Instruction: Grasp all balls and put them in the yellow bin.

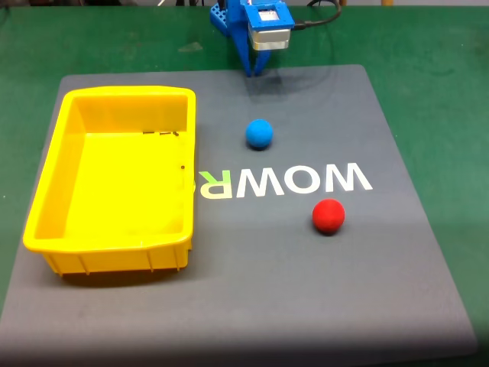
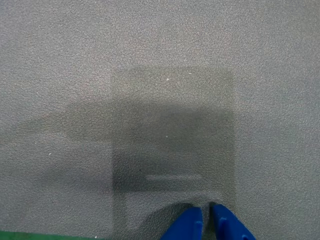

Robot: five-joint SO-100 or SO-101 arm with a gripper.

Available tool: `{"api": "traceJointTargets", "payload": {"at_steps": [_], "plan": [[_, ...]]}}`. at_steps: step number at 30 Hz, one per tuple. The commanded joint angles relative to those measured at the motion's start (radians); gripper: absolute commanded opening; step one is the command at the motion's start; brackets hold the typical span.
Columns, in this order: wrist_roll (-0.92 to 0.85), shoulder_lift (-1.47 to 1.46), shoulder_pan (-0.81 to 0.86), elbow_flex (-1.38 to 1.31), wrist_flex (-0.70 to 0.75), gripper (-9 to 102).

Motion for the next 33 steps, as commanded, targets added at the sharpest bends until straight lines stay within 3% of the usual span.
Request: {"api": "traceJointTargets", "payload": {"at_steps": [1,16,23,27,33], "plan": [[-0.009,0.014,0.018,0.031,0.009,0],[-0.006,0.014,0.006,0.031,0.009,0],[-0.02,0.009,0.057,0.018,-0.043,26],[-0.107,0.0,0.133,-0.015,-0.133,28],[-0.13,-0.279,0.147,-0.183,-0.296,29]]}}
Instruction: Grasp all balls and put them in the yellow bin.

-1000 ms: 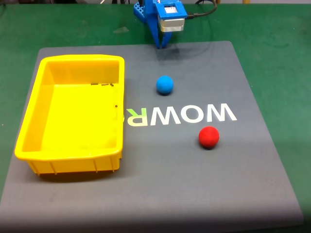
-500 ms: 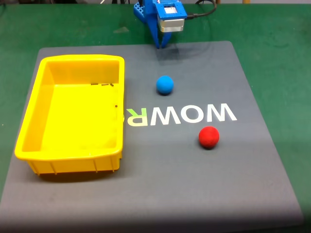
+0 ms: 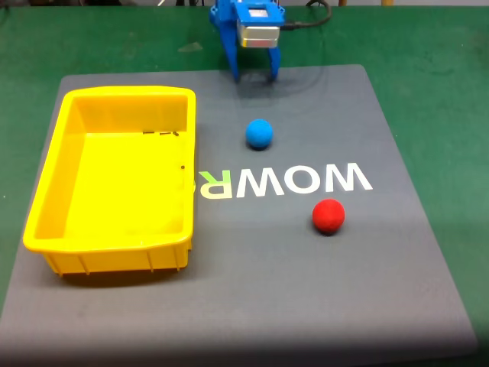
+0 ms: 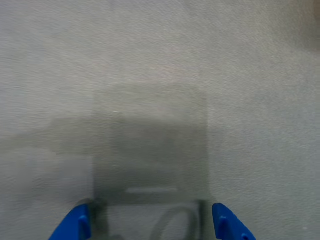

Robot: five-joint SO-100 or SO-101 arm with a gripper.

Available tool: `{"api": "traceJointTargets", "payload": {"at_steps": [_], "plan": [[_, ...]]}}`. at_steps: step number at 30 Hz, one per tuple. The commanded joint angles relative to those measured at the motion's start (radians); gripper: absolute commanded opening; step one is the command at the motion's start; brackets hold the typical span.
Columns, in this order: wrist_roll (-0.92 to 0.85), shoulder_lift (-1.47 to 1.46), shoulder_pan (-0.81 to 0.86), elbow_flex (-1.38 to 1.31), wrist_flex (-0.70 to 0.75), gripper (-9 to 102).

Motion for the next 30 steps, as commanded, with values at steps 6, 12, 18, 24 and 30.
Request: {"api": "traceJointTargets", "payload": {"at_steps": [6,12,18,24,30], "plan": [[0.055,-0.466,-0.04,-0.347,-0.252,29],[0.075,-0.755,-0.038,-0.52,-0.362,29],[0.092,-0.957,-0.038,-0.646,-0.425,29],[0.1,-1.117,-0.049,-0.75,-0.46,29],[0.117,-1.273,-0.063,-0.874,-0.469,29]]}}
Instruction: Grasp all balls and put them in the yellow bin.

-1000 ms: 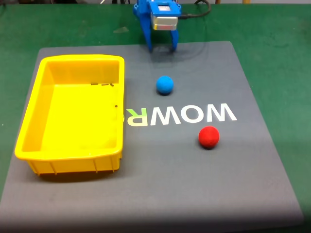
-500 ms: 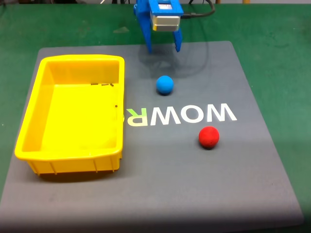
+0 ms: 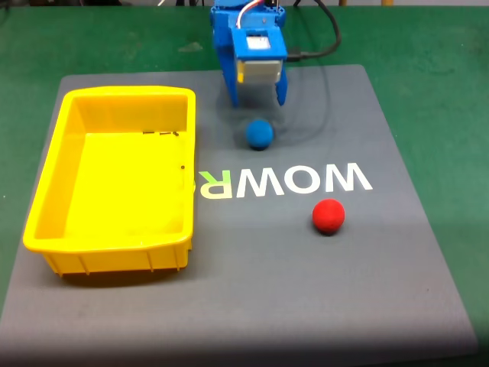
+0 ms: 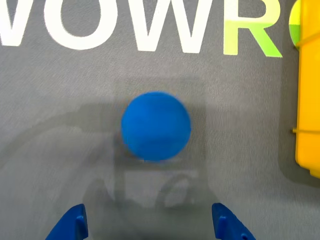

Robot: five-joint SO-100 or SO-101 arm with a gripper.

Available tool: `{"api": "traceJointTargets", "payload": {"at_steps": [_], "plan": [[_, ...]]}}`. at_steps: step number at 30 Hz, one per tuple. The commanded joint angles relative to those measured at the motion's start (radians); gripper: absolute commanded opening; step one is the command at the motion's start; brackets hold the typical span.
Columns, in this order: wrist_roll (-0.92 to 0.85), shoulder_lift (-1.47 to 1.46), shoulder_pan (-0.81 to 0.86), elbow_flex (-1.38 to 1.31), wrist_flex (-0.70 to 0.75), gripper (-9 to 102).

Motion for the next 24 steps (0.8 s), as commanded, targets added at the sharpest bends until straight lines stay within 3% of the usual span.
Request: {"api": "traceJointTargets", "payload": {"at_steps": [1,24], "plan": [[0.014,-0.054,-0.012,-0.129,-0.029,29],[-0.032,-0.365,0.002,-0.321,-0.1,29]]}}
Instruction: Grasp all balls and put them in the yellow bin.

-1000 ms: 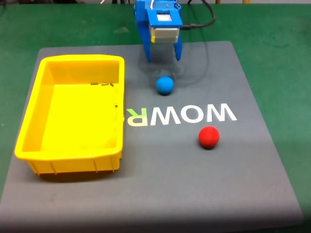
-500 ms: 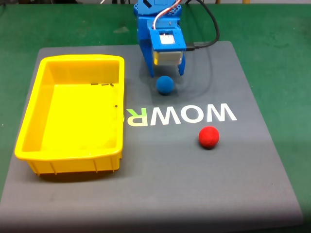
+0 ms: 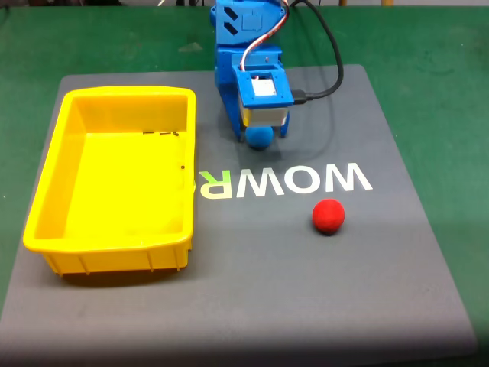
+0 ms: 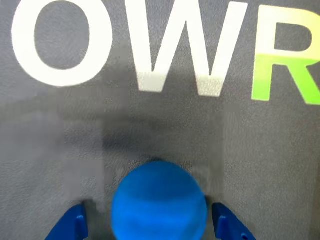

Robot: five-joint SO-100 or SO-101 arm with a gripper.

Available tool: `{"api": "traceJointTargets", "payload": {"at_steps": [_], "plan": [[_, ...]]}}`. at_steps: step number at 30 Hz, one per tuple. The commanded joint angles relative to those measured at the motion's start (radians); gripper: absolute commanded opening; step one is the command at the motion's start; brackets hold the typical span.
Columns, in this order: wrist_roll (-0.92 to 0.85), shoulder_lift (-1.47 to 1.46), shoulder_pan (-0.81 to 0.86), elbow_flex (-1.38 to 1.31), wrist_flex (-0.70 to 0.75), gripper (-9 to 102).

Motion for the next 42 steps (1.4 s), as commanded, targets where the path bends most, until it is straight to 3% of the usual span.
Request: {"api": "traceJointTargets", "payload": {"at_steps": [1,10,15,24,29,42], "plan": [[0.0,-0.009,0.012,-0.08,-0.028,29],[0.0,-0.046,0.011,-0.109,-0.028,23],[0.003,-0.051,0.012,-0.109,-0.028,0],[0.0,-0.031,0.0,-0.109,-0.035,0],[0.04,0.021,-0.025,-0.143,-0.127,0],[0.17,-0.026,0.066,-0.635,-0.16,0]]}}
